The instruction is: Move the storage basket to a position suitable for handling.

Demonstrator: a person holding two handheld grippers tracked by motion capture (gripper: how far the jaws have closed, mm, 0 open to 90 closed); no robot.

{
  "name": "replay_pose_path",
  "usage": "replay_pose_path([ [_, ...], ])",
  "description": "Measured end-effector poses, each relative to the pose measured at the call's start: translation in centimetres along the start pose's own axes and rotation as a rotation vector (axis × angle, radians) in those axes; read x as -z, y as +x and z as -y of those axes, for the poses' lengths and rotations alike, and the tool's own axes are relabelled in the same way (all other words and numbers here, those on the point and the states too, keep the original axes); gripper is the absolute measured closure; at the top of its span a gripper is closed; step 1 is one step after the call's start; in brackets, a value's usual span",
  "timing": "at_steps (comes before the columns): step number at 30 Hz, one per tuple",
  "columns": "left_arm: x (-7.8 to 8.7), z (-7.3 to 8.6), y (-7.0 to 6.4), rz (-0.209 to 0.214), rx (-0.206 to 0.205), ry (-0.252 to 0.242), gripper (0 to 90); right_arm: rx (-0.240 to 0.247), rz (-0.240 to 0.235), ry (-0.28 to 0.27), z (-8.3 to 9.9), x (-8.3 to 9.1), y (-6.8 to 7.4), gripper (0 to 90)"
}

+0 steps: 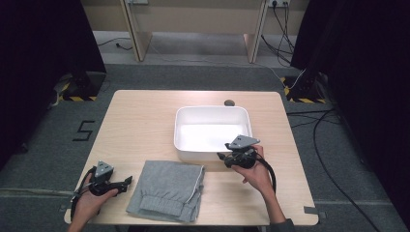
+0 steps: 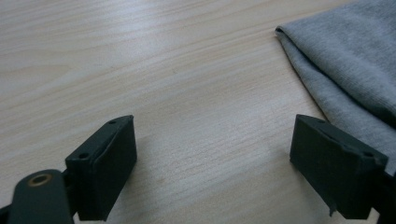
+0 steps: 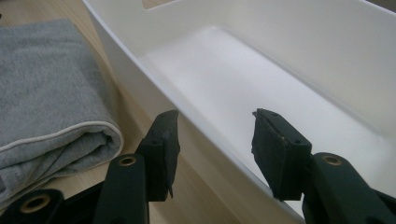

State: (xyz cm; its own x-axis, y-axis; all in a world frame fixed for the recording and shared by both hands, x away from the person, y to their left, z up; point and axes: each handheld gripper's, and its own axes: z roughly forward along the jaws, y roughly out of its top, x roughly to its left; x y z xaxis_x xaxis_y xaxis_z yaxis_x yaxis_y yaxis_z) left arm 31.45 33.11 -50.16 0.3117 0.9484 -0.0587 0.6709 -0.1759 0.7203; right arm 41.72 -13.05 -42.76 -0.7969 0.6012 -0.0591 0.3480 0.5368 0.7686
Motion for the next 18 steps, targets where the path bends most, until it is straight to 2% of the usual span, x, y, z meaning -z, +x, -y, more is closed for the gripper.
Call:
replay_pose_path([
  [6, 0.0, 0.0, 0.0, 0.000, 0.000, 0.000, 13.8, -0.013, 0.017, -0.003, 0.6, 0.7, -0.1, 52.1],
  [12, 0.0, 0.0, 0.0, 0.000, 0.000, 0.000, 13.9, -0.030, 0.015, 0.006, 0.9, 1.2, -0.4, 52.3],
  [17, 0.0, 0.0, 0.0, 0.000, 0.000, 0.000, 13.8, -0.012, 0.025, 0.002, 1.1, 1.3, -0.6, 52.5],
  [18, 0.0, 0.0, 0.0, 0.000, 0.000, 0.000, 13.9, -0.004, 0.052, 0.054, 1.4, 1.1, -0.8, 48.7],
])
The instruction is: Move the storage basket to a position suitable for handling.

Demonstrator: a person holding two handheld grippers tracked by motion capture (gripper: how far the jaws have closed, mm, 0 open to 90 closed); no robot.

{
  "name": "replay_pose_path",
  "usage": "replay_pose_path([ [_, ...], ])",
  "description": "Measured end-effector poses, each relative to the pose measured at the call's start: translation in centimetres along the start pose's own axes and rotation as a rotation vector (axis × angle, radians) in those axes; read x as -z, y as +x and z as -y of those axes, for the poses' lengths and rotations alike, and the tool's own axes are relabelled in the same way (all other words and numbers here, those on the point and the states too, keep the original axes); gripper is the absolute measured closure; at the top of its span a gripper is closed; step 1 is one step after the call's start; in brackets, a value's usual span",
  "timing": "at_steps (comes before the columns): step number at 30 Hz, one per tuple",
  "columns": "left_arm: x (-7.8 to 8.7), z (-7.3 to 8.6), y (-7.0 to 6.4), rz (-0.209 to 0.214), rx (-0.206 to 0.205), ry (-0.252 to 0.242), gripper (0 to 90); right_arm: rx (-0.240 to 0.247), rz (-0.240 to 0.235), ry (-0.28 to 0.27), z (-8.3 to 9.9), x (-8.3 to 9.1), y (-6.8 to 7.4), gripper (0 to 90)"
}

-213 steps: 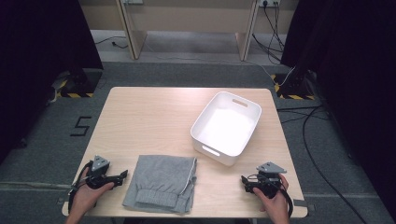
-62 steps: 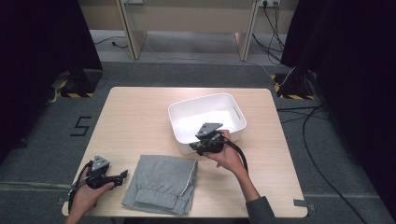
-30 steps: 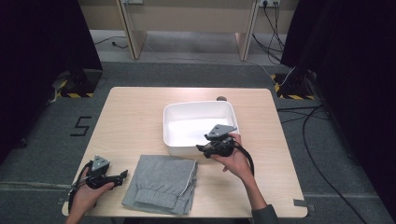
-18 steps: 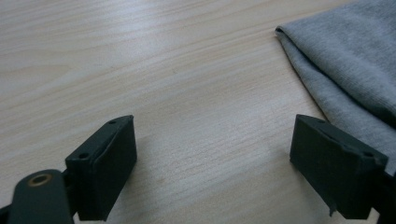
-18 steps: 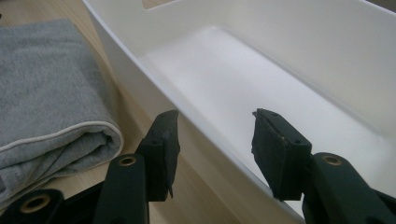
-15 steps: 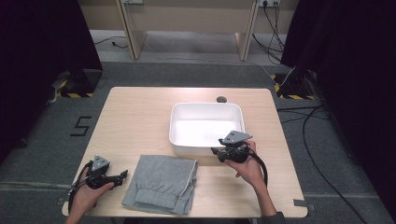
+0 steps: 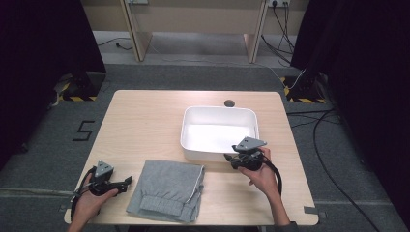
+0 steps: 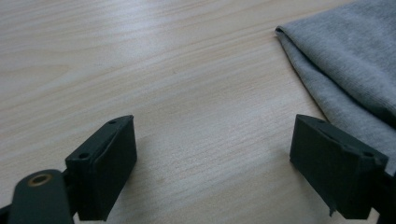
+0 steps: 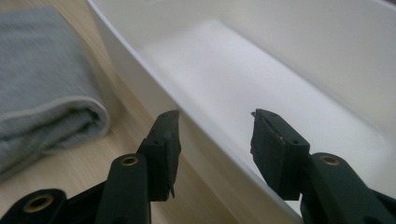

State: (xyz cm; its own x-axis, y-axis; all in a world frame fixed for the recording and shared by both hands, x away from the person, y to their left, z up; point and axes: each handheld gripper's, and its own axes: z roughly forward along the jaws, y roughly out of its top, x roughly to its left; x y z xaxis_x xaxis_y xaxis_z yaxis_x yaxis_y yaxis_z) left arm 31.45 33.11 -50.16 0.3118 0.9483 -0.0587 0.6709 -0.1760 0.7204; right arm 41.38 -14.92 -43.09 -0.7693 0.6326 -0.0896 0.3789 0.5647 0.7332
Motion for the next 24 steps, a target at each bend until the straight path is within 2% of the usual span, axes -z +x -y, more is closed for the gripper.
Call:
replay_pose_path([
  [2, 0.0, 0.0, 0.0, 0.000, 0.000, 0.000, 13.9, 0.013, 0.011, 0.005, 0.3, -0.3, -0.2, 47.5],
  [3, 0.0, 0.0, 0.0, 0.000, 0.000, 0.000, 13.9, 0.002, -0.005, -0.013, 0.5, -0.3, -0.4, 47.9],
  [5, 0.0, 0.0, 0.0, 0.000, 0.000, 0.000, 13.8, -0.008, -0.015, -0.036, 0.5, -0.2, -0.7, 52.3],
  [7, 0.0, 0.0, 0.0, 0.000, 0.000, 0.000, 13.8, 0.010, -0.007, -0.032, 0.6, -0.1, -0.7, 53.6],
  [9, 0.0, 0.0, 0.0, 0.000, 0.000, 0.000, 13.9, -0.004, -0.014, -0.041, 0.6, 0.0, -0.8, 53.6],
  [10, 0.0, 0.0, 0.0, 0.000, 0.000, 0.001, 13.8, -0.032, -0.021, -0.063, 0.5, 0.2, -0.8, 49.6],
  [11, 0.0, 0.0, 0.0, 0.000, 0.000, 0.001, 13.8, -0.032, -0.021, -0.063, 0.5, 0.2, -0.8, 49.6],
  [12, 0.0, 0.0, 0.0, 0.000, 0.000, 0.000, 13.8, -0.050, -0.016, -0.096, -0.1, 0.5, -0.4, 41.5],
  [14, 0.0, 0.0, 0.0, 0.000, 0.000, 0.000, 13.8, -0.057, -0.027, -0.111, -0.4, 0.5, -0.1, 39.6],
  [15, 0.0, 0.0, 0.0, 0.000, 0.000, 0.001, 13.8, -0.073, -0.066, -0.163, -1.5, 0.5, 0.8, 40.9],
  [16, 0.0, 0.0, 0.0, 0.000, 0.000, 0.001, 13.8, -0.072, -0.069, -0.175, -2.1, 0.3, 1.3, 43.5],
  [17, 0.0, 0.0, 0.0, 0.000, 0.000, 0.001, 13.8, -0.072, -0.069, -0.175, -2.1, 0.3, 1.3, 43.5],
  [18, 0.0, 0.0, 0.0, 0.000, 0.000, 0.001, 13.8, -0.095, -0.047, -0.164, -3.2, -0.7, 2.3, 49.8],
  [19, 0.0, 0.0, 0.0, 0.000, 0.000, 0.000, 13.8, -0.095, -0.047, -0.164, -3.2, -0.7, 2.3, 49.8],
  [20, 0.0, 0.0, 0.0, 0.000, 0.000, 0.000, 13.8, -0.108, -0.055, -0.162, -3.5, -1.1, 2.5, 51.8],
  [22, 0.0, 0.0, 0.0, 0.000, 0.000, 0.000, 13.8, -0.144, -0.088, -0.191, -4.2, -2.9, 3.1, 56.4],
  [24, 0.0, 0.0, 0.0, 0.000, 0.000, 0.000, 13.8, -0.132, -0.090, -0.192, -4.5, -3.4, 3.4, 56.8],
])
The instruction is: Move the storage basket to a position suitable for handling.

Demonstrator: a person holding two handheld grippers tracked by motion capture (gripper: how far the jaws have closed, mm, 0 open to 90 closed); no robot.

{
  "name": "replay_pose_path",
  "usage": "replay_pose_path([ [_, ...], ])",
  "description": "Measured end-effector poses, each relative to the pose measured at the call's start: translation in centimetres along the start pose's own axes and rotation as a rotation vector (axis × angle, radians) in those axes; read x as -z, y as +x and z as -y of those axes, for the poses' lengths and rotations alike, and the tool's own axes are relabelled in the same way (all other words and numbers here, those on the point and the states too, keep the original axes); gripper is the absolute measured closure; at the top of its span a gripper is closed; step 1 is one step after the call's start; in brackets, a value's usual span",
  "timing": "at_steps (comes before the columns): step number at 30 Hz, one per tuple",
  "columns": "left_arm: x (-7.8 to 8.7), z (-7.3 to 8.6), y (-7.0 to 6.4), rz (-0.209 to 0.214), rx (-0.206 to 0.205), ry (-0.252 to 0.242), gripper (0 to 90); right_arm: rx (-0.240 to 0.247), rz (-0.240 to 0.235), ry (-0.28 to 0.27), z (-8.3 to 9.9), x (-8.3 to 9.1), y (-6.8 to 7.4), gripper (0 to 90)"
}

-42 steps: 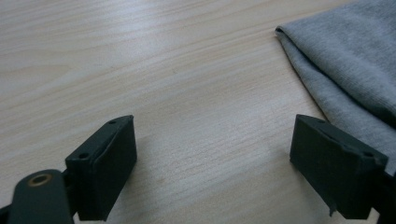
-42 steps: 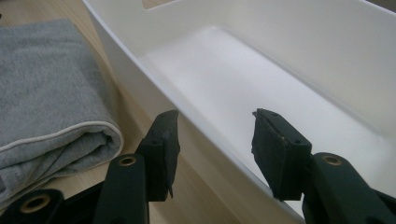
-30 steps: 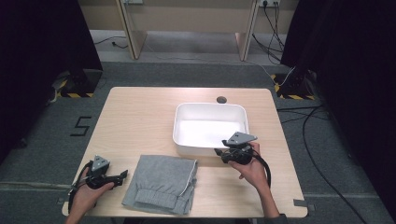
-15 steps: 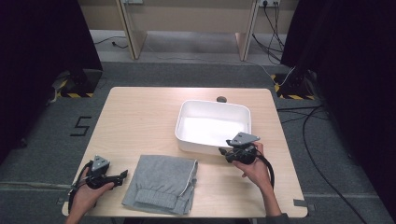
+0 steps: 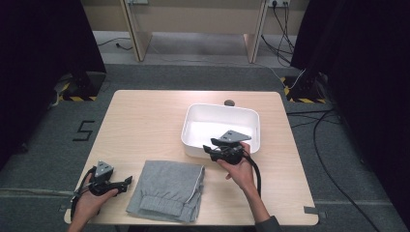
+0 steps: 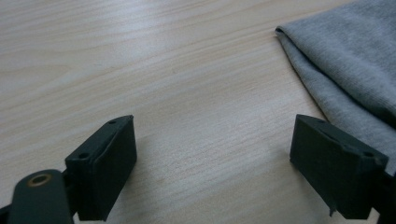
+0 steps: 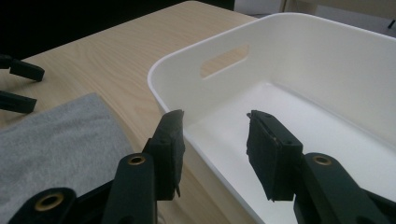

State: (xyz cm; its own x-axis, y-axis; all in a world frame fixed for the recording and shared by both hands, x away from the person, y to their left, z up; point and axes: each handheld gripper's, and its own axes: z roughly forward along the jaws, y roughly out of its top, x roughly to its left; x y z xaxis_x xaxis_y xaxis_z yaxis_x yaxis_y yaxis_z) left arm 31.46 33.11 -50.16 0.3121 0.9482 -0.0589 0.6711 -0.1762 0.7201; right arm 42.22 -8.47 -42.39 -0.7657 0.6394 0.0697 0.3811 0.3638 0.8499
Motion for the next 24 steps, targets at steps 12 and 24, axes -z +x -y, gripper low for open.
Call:
replay_pose_path([
  [12, 0.0, 0.0, 0.0, 0.000, 0.000, 0.000, 13.8, 0.287, -0.027, 0.051, 0.6, -0.2, 2.0, 72.8],
  [24, 0.0, 0.0, 0.0, 0.000, 0.000, 0.000, 13.8, 0.229, -0.063, 0.042, 0.6, 3.6, 0.8, 46.1],
])
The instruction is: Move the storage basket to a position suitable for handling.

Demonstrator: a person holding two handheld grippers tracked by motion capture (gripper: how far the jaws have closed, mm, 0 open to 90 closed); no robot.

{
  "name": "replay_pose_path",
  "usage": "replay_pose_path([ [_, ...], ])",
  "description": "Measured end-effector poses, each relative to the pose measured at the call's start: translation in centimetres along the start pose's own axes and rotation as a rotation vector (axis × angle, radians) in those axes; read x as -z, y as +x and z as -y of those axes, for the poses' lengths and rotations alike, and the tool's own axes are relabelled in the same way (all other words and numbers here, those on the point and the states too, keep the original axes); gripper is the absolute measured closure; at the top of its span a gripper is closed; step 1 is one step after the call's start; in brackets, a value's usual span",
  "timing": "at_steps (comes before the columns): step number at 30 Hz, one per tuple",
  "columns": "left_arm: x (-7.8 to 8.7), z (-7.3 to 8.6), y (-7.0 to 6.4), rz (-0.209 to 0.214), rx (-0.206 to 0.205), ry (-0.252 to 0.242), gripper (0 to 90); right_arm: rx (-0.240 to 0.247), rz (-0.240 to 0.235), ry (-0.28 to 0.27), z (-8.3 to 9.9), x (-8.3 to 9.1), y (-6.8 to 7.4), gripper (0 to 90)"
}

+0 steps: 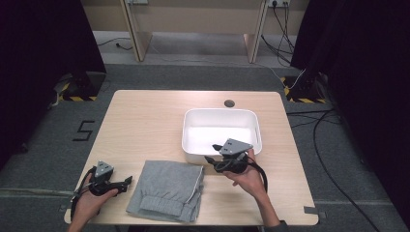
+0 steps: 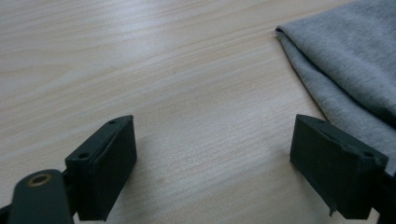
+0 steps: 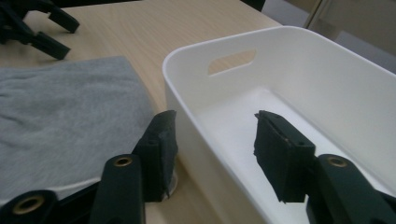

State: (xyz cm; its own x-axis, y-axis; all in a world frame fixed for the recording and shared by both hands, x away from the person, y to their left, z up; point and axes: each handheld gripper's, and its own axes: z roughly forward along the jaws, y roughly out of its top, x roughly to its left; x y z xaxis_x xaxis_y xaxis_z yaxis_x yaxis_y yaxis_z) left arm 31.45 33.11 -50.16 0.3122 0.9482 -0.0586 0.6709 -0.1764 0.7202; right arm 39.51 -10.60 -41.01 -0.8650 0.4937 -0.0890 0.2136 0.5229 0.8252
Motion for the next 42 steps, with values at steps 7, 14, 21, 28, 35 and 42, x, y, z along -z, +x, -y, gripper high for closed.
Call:
replay_pose_path([
  [7, 0.0, 0.0, 0.0, 0.001, 0.000, 0.000, 13.9, -0.145, 0.152, 0.034, 2.1, 5.6, -2.2, 38.6],
  [14, 0.0, 0.0, 0.0, 0.001, 0.000, 0.000, 13.8, -0.199, 0.268, 0.065, 4.0, 8.5, -3.3, 28.4],
  [21, 0.0, 0.0, 0.0, 0.001, 0.000, 0.000, 13.8, -0.273, 0.327, 0.143, 5.4, 8.4, -4.5, 21.9],
  [28, 0.0, 0.0, 0.0, 0.001, 0.000, 0.000, 13.8, -0.301, 0.317, 0.141, 6.4, 7.1, -5.2, 26.2],
  [35, 0.0, 0.0, 0.0, 0.000, 0.000, 0.000, 13.8, -0.295, 0.334, 0.135, 6.5, 6.4, -5.1, 22.9],
  [42, 0.0, 0.0, 0.0, 0.000, 0.000, 0.000, 13.8, -0.338, 0.321, 0.119, 6.5, 6.9, -5.2, 25.6],
])
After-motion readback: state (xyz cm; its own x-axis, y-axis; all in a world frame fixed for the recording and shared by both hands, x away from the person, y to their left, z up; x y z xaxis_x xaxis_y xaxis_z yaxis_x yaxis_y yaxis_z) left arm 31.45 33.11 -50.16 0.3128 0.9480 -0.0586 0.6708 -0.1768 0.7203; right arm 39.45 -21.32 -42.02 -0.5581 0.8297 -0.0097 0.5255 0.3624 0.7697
